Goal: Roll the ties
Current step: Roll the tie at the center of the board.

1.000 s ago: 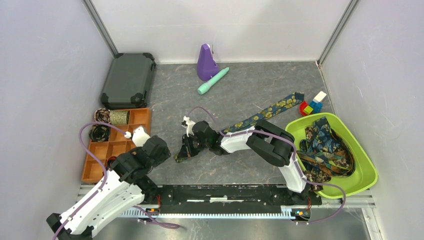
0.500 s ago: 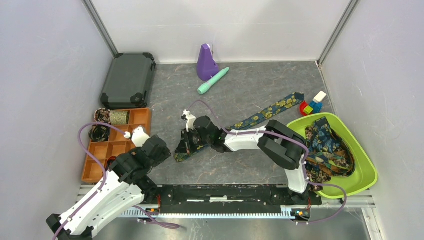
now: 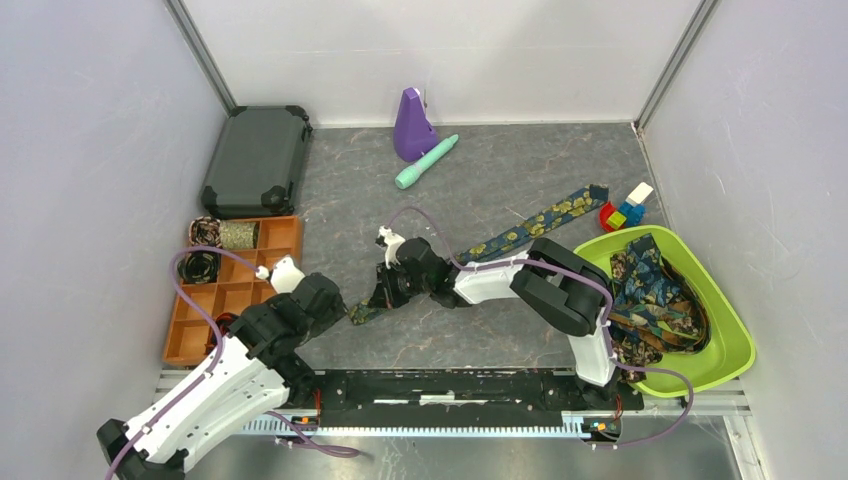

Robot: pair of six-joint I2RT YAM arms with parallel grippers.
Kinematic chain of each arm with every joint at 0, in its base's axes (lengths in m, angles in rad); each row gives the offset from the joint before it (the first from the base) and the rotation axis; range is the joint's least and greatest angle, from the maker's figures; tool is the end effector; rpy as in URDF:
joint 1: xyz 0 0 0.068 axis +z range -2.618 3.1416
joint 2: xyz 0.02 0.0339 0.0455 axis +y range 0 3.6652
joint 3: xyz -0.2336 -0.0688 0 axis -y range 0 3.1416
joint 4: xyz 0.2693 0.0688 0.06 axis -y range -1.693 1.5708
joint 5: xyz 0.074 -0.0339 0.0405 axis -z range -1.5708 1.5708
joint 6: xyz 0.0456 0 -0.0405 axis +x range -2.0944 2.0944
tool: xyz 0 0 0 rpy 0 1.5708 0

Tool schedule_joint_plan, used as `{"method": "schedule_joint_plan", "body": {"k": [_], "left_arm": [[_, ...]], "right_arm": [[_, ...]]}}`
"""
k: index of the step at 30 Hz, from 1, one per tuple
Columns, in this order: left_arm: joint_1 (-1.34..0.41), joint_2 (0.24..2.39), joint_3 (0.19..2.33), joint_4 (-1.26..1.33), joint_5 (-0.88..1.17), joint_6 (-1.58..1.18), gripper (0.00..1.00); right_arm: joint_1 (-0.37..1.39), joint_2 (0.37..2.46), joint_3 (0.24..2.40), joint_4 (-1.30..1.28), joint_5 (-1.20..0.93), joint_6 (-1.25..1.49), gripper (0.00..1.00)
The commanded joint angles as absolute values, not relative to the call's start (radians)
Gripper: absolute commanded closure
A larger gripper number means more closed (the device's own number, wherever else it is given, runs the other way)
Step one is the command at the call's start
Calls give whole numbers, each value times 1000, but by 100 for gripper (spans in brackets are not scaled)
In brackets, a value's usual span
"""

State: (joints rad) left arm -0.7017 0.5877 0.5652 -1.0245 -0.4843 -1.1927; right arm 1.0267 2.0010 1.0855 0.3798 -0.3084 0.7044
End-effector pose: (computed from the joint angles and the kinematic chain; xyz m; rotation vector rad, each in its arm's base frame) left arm 0.1308 -0.0828 0.1979 -0.7518 2.3341 -0.1795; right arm 0.2108 0.3752 0.0889 -0.5900 2.3163 1.2720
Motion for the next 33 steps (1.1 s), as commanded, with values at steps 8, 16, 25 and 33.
{"method": "schedule_joint_plan", "body": {"k": [8,16,25,33], "left_arm": [[-695,608,507,-924,-445,-1258,30],[-695,618,442,-868,-420,-1325,34],[-695,565,349,-799,-403,-1461,41],[-695,550,304,-736,-396,-1534,42]], "right_arm": [[1029,1999,990,415,-263,672,97],[1029,1932,1001,392,-259,661,97],[1026,1793,938,383,-242,651,97],[1020,1684,837,395,-226,645,97]]}}
